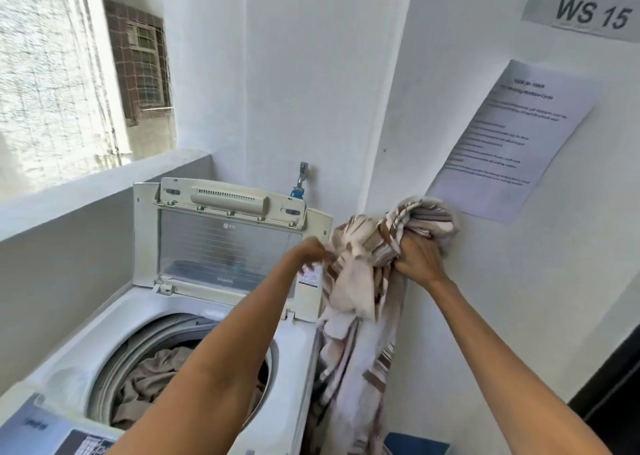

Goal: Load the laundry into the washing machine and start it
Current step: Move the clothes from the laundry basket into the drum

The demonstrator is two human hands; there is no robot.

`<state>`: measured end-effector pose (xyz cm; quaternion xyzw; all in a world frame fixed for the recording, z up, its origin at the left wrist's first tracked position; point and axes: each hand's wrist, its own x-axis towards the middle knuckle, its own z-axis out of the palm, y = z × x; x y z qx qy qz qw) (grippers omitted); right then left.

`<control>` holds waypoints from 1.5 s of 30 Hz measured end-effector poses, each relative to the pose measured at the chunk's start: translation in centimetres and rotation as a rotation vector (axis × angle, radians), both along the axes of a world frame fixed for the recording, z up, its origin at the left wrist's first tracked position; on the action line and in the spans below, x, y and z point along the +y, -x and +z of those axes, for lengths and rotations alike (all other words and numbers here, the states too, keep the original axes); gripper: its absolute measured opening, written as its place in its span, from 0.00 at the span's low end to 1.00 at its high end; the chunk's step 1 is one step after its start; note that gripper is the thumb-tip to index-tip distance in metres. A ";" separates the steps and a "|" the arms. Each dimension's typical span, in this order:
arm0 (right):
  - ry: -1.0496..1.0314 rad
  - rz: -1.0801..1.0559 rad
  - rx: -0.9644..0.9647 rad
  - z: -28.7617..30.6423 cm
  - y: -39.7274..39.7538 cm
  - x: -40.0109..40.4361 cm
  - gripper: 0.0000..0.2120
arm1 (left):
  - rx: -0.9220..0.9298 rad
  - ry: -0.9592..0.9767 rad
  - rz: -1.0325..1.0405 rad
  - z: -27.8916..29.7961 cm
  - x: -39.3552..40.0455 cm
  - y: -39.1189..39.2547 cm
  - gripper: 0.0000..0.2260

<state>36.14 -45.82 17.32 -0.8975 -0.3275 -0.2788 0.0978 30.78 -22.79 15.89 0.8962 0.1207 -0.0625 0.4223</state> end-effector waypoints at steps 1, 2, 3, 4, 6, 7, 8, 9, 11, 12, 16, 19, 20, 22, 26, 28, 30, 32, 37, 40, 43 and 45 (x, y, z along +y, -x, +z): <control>0.022 0.017 0.011 -0.7 0.3 0.1 0.17 | -0.254 0.192 0.147 0.4 0.1 -0.5 0.10; 0.043 0.053 0.000 -1.5 0.6 0.3 0.15 | -0.419 0.415 0.197 1.2 -0.1 -0.8 0.09; 0.085 0.087 -0.020 -2.1 0.9 0.8 0.15 | -0.476 0.591 0.149 2.2 -0.5 -0.9 0.11; 0.138 0.129 -0.055 -2.7 1.2 1.3 0.14 | -0.442 0.647 0.062 2.9 -1.1 -1.2 0.16; 0.258 0.192 -0.056 -3.6 1.8 2.8 0.18 | -0.316 0.402 -0.116 4.0 -2.7 -1.1 0.22; 0.305 0.223 0.012 -4.1 1.8 3.4 0.17 | -0.296 0.193 -0.181 3.9 -3.3 -1.2 0.20; 0.336 0.252 0.076 -4.9 1.4 3.9 0.15 | -0.326 -0.007 -0.196 3.5 -3.7 -1.5 0.15; 0.333 0.267 0.131 -5.6 1.1 4.4 0.16 | -0.383 -0.117 -0.142 3.2 -3.8 -1.7 0.09; 0.321 0.288 0.228 -6.5 0.3 4.6 0.26 | -0.504 -0.015 0.088 2.7 -2.9 -2.1 0.06; 0.282 0.317 0.287 -6.5 0.1 5.0 0.33 | -0.565 0.086 0.235 2.5 -1.8 -1.9 0.06; 0.032 0.329 0.551 -2.3 0.1 6.0 0.40 | -0.815 0.382 0.564 5.0 1.7 -0.6 0.08; -0.197 0.336 0.529 -0.5 0.5 8.9 0.23 | -0.898 0.403 0.716 7.7 5.2 0.4 0.08; -0.255 0.347 0.520 -0.4 0.8 10.1 0.21 | -0.911 0.387 0.750 8.3 6.7 0.7 0.07; -0.331 0.309 0.571 -0.7 1.6 12.3 0.24 | -0.920 0.392 0.777 9.1 8.8 1.3 0.07; -0.343 0.409 0.719 -2.3 3.8 15.8 0.32 | -0.948 0.411 0.873 9.0 10.8 2.6 0.14; -0.278 0.357 0.740 -3.5 4.9 17.3 0.39 | -0.976 0.474 0.935 8.8 11.6 3.3 0.12; -0.129 0.211 0.743 -5.2 5.3 18.2 0.33 | -0.995 0.533 0.987 9.0 12.3 4.2 0.13; 0.027 0.151 0.813 -7.1 5.4 18.5 0.36 | -1.019 0.591 1.024 8.9 13.9 4.7 0.14; 0.193 0.130 0.919 -10.9 6.9 18.2 0.34 | -1.033 0.692 1.098 7.7 18.3 5.2 0.12; 0.015 -0.011 0.701 -11.7 7.6 18.7 0.15 | -1.023 0.658 1.183 8.3 17.9 7.3 0.12; -0.294 -0.111 0.605 -8.8 7.2 18.5 0.11 | -1.001 0.608 1.324 7.6 19.6 9.4 0.08; -0.494 -0.110 0.528 -4.6 6.9 18.4 0.10 | -0.937 0.591 1.378 5.9 20.9 10.9 0.09</control>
